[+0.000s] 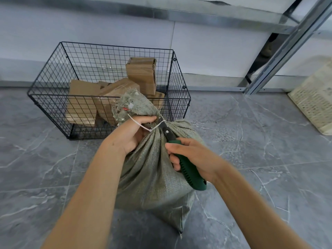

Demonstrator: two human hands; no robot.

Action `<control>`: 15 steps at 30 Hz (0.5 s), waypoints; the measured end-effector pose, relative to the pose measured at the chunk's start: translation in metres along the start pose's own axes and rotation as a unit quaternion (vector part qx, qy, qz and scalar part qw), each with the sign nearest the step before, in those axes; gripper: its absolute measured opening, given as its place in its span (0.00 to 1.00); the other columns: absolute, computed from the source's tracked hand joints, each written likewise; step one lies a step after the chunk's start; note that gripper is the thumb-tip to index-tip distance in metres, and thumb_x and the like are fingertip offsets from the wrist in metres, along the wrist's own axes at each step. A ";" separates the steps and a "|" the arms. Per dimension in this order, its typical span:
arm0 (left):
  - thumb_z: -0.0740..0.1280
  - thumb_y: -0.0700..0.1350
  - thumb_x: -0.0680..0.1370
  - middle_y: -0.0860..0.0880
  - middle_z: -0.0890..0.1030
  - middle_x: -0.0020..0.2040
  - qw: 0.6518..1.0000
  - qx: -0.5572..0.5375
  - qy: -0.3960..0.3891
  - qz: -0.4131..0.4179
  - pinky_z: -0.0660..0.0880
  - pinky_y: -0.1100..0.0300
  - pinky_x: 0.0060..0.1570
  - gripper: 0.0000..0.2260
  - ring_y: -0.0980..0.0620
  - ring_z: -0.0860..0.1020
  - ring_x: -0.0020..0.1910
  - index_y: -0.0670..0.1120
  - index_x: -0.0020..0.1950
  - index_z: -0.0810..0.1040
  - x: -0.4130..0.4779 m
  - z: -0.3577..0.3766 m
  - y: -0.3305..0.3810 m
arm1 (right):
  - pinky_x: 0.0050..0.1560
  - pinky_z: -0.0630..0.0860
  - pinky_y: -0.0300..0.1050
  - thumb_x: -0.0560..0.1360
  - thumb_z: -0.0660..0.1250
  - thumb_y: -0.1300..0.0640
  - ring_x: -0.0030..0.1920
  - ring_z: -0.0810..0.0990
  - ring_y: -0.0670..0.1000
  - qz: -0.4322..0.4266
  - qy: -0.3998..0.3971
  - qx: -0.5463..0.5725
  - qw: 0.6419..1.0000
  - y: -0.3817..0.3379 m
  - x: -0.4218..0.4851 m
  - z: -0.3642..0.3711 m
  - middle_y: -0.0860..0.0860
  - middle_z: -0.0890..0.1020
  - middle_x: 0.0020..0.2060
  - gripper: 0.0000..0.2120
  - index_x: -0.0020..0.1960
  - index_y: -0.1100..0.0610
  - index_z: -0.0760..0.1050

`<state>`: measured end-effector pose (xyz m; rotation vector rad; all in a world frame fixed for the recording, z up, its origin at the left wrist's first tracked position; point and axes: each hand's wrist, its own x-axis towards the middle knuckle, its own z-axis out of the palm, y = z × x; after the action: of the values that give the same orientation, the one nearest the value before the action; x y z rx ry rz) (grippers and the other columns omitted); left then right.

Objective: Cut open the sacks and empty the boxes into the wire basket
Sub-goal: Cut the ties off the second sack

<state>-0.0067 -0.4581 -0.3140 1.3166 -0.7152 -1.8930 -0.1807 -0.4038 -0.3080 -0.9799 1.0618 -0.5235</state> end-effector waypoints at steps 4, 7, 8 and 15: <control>0.61 0.42 0.79 0.45 0.82 0.31 1.000 -0.011 0.004 0.004 0.77 0.58 0.36 0.09 0.49 0.80 0.29 0.41 0.42 0.79 0.003 -0.003 0.000 | 0.37 0.74 0.43 0.78 0.61 0.62 0.32 0.73 0.50 0.004 -0.055 0.088 0.995 -0.002 0.001 0.001 0.53 0.75 0.32 0.04 0.47 0.60 0.74; 0.61 0.42 0.79 0.44 0.81 0.30 1.000 -0.009 0.004 -0.008 0.77 0.59 0.33 0.10 0.48 0.80 0.27 0.41 0.42 0.78 0.004 -0.001 -0.001 | 0.34 0.77 0.42 0.78 0.61 0.64 0.34 0.78 0.51 0.009 -0.094 0.140 0.986 -0.002 0.001 0.005 0.53 0.76 0.34 0.03 0.46 0.59 0.71; 0.60 0.42 0.79 0.44 0.81 0.31 1.000 -0.011 0.005 -0.015 0.77 0.60 0.32 0.10 0.48 0.79 0.27 0.41 0.42 0.78 0.004 0.001 -0.001 | 0.32 0.76 0.41 0.78 0.60 0.64 0.32 0.78 0.50 0.005 -0.098 0.149 0.984 -0.002 0.001 0.008 0.53 0.76 0.33 0.04 0.45 0.59 0.69; 0.62 0.42 0.78 0.42 0.80 0.42 0.997 -0.029 0.067 0.007 0.75 0.56 0.40 0.08 0.46 0.78 0.37 0.40 0.51 0.79 0.009 0.010 -0.005 | 0.23 0.68 0.38 0.79 0.59 0.66 0.20 0.68 0.47 -0.039 -0.047 0.155 0.986 0.000 0.010 0.018 0.50 0.68 0.24 0.12 0.37 0.57 0.67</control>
<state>-0.0192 -0.4625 -0.3196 1.3842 -0.5953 -1.7820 -0.1598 -0.4041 -0.3098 -0.7653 0.8305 -0.6791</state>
